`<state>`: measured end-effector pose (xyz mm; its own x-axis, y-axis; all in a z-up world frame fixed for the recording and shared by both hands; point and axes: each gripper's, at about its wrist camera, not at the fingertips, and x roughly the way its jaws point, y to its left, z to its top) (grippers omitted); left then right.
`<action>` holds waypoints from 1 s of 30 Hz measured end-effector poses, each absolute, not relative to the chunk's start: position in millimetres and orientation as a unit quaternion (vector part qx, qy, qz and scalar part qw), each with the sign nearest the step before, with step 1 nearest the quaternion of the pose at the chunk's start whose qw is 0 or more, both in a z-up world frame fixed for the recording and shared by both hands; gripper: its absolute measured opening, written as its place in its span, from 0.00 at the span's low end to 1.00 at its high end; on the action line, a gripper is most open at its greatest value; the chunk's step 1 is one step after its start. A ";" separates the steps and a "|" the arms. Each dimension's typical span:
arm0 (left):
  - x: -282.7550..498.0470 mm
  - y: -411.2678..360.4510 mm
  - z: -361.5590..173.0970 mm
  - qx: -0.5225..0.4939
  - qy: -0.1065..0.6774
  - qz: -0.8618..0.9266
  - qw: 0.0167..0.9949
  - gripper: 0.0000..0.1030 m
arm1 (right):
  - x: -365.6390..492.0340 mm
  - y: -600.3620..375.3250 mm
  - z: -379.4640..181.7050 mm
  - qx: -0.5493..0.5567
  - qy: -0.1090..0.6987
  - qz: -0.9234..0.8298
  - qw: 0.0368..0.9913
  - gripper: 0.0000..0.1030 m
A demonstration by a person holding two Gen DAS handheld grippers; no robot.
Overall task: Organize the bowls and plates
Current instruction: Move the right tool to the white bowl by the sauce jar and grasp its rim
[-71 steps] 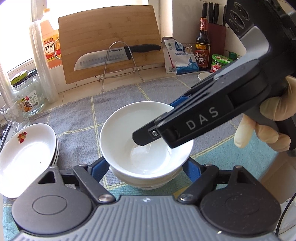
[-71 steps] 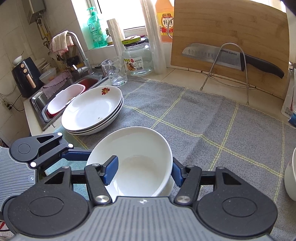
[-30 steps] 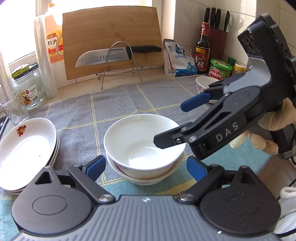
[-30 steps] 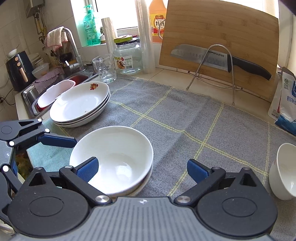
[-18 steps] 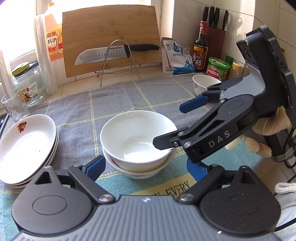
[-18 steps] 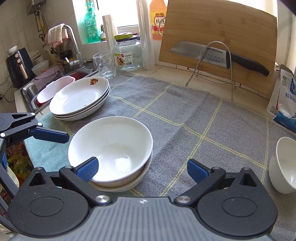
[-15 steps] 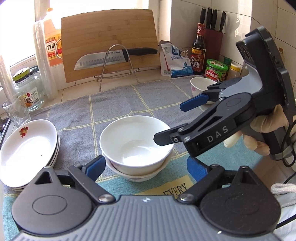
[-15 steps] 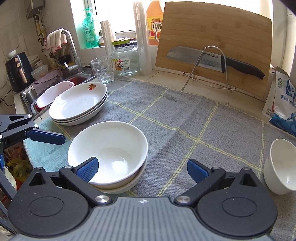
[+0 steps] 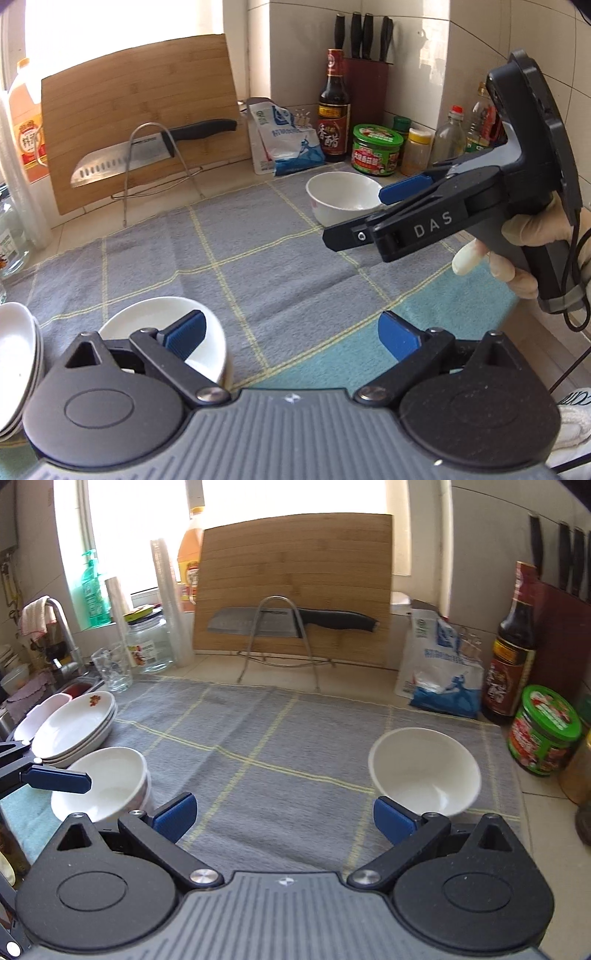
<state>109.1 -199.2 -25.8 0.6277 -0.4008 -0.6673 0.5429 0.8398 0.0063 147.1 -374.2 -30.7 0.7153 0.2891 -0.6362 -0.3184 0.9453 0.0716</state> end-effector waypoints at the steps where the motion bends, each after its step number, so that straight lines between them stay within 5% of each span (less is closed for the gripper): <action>1: 111.9 -206.6 -28.9 0.102 0.340 -0.272 0.894 0.96 | 146.5 -385.3 -32.6 -0.020 0.342 0.151 0.927 1.00; 30: 208.8 -344.9 -86.0 0.116 0.302 -0.269 0.907 0.96 | 230.2 -474.6 -58.5 -0.033 0.352 0.173 0.919 1.00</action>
